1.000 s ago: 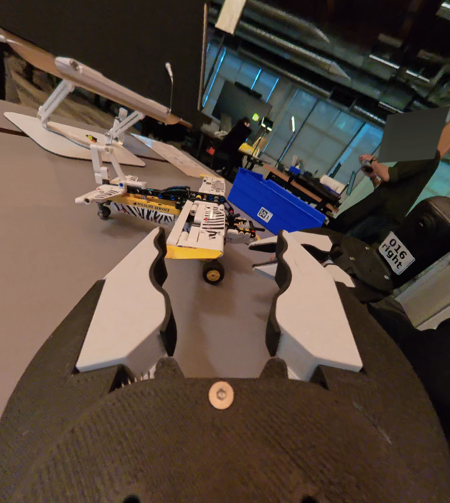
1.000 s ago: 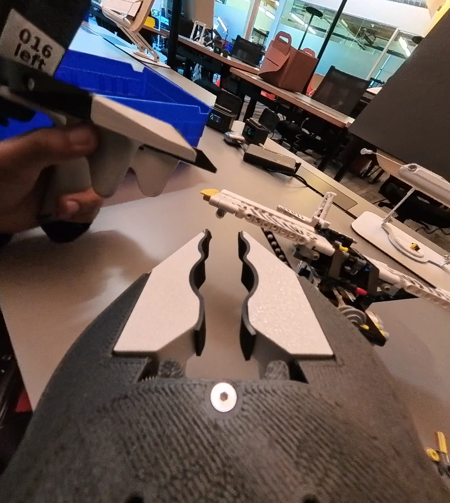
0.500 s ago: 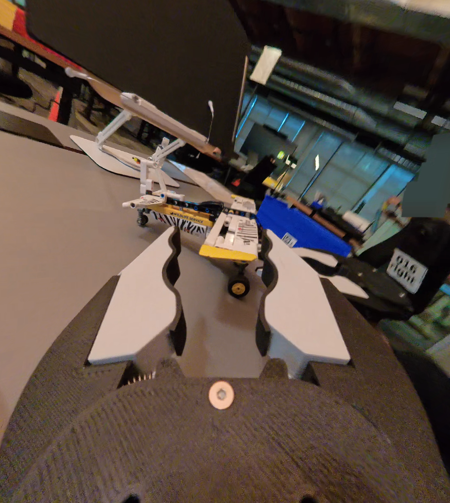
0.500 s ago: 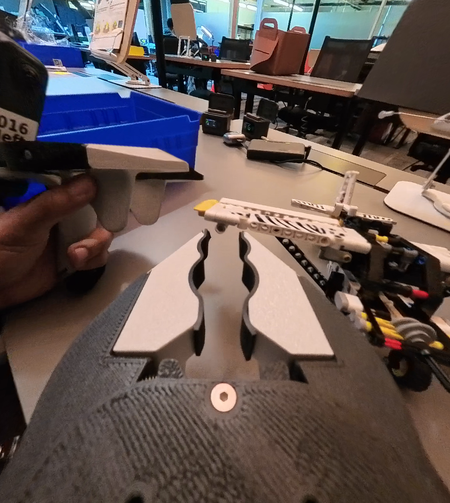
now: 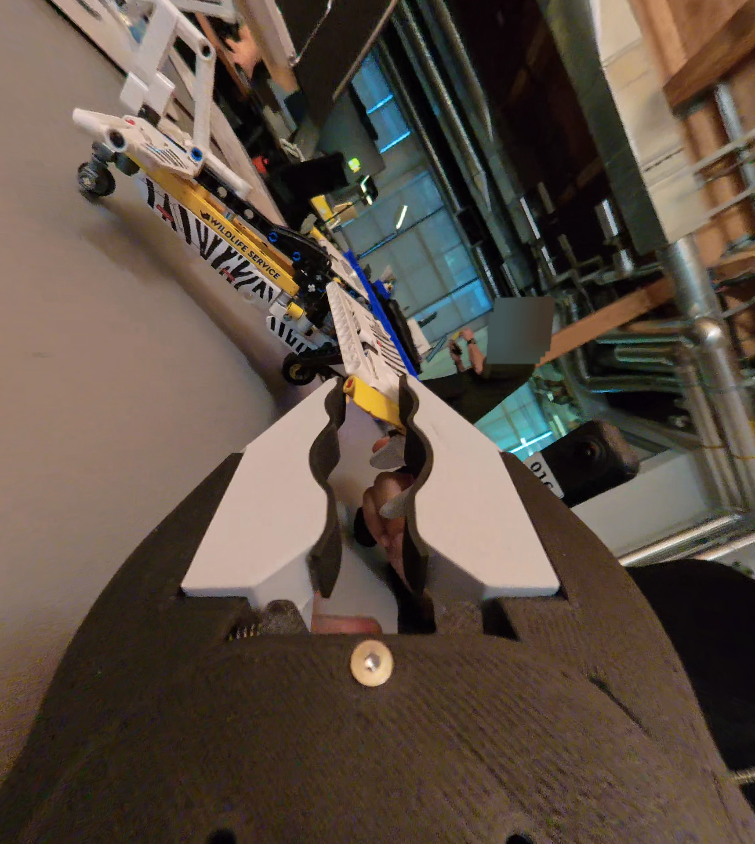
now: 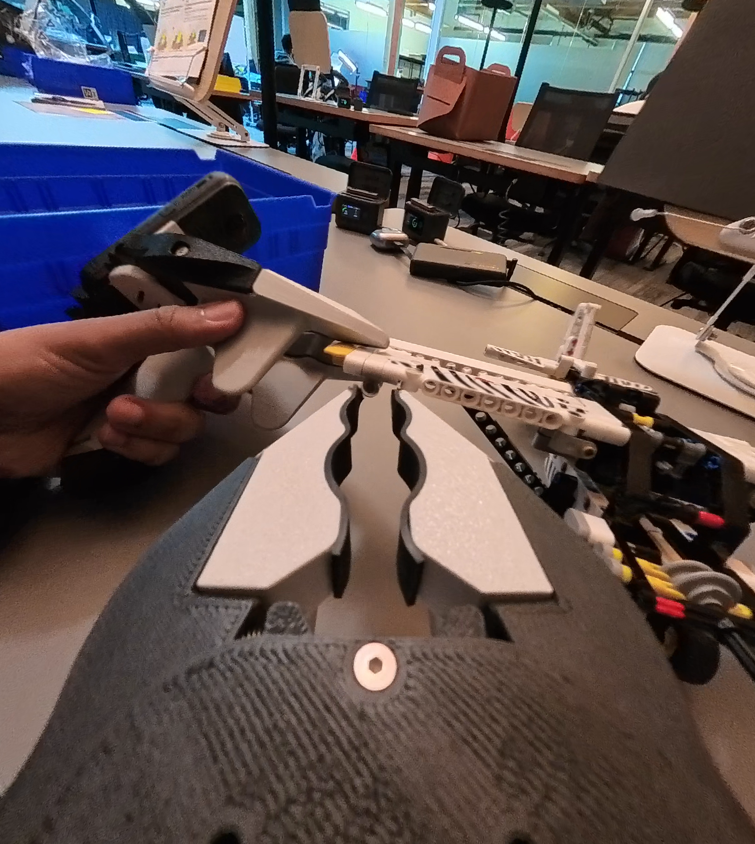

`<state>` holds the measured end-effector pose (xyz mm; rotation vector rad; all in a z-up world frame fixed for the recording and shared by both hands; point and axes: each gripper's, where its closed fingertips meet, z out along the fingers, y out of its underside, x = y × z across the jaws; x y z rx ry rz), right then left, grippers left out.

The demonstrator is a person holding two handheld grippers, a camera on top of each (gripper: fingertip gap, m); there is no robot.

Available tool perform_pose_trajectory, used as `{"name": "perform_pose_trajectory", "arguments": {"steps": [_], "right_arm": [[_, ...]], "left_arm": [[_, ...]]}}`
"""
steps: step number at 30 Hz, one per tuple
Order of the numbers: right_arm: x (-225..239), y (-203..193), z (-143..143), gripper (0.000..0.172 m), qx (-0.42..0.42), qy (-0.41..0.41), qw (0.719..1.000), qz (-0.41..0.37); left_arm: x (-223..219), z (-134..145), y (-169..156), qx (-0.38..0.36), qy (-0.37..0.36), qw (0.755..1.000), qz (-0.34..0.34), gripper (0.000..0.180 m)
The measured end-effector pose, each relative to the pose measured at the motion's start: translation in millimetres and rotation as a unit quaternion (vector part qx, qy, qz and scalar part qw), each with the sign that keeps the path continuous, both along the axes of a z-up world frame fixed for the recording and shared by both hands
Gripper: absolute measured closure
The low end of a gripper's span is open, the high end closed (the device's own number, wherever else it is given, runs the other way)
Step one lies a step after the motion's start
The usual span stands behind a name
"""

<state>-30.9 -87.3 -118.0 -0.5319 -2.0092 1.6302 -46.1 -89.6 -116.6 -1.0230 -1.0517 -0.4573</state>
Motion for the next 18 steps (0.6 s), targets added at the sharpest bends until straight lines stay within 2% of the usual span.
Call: {"name": "perform_pose_trajectory", "arguments": {"steps": [5,9,18], "right_arm": [[4.5,5.0,2.9,0.165,0.003,0.019,1.0,-0.004],[8.2,7.7,2.9,0.166,0.021,0.02,1.0,-0.004],[16.0,14.7,-3.5,0.167,0.07,0.021,0.997,-0.018]], "left_arm": [[6.4,4.9,6.9,0.053,-0.004,0.998,-0.033,0.163],[6.9,7.7,8.1,0.093,-0.005,0.995,-0.022,0.167],[4.6,2.9,11.5,0.044,0.013,0.999,0.002,0.172]]}}
